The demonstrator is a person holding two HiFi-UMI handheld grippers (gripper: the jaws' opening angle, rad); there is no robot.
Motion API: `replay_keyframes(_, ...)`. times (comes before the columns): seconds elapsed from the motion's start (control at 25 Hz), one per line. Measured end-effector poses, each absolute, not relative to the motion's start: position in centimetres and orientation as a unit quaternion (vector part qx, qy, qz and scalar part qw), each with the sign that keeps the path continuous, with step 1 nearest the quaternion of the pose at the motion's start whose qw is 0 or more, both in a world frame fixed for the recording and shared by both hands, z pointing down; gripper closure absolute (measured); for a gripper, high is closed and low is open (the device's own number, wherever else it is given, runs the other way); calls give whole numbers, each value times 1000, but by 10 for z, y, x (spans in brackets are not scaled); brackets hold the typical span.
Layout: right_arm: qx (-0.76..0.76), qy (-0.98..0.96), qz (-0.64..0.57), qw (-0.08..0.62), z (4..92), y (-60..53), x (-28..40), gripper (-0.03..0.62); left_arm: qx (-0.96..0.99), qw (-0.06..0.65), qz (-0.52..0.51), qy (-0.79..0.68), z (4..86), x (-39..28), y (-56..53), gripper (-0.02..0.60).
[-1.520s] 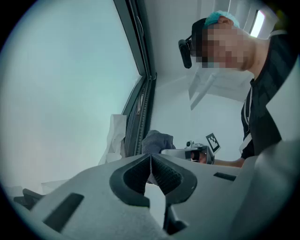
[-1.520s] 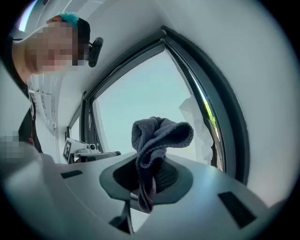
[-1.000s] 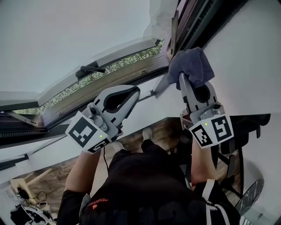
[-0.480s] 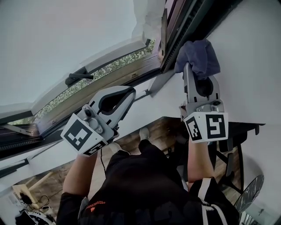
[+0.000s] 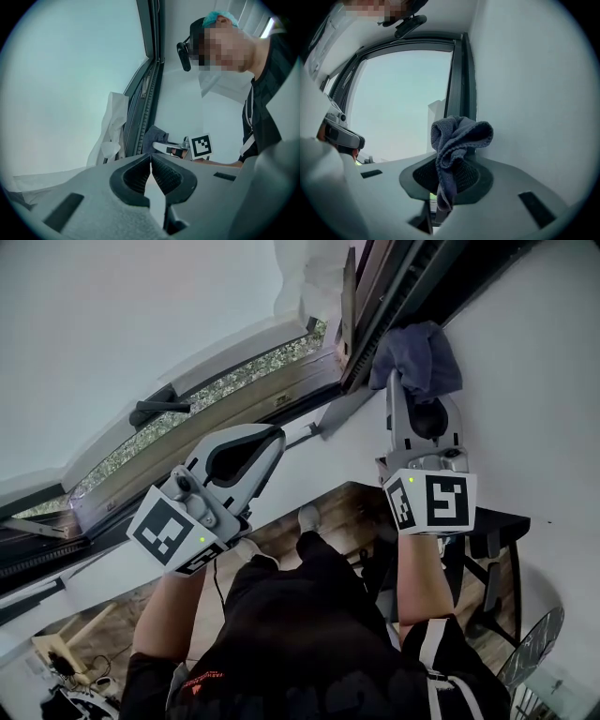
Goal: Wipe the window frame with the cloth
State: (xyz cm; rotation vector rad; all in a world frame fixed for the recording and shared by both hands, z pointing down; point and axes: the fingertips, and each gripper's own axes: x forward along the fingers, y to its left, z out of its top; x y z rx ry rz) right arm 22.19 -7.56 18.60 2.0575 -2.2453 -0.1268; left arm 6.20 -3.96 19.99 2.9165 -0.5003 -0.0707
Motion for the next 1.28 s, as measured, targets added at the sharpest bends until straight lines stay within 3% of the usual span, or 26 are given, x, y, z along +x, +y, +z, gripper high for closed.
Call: replay_keyframes(1.28, 686, -724, 18, 68, 279, -89, 232, 539, 979, 140, 15, -145, 266, 78, -56, 554)
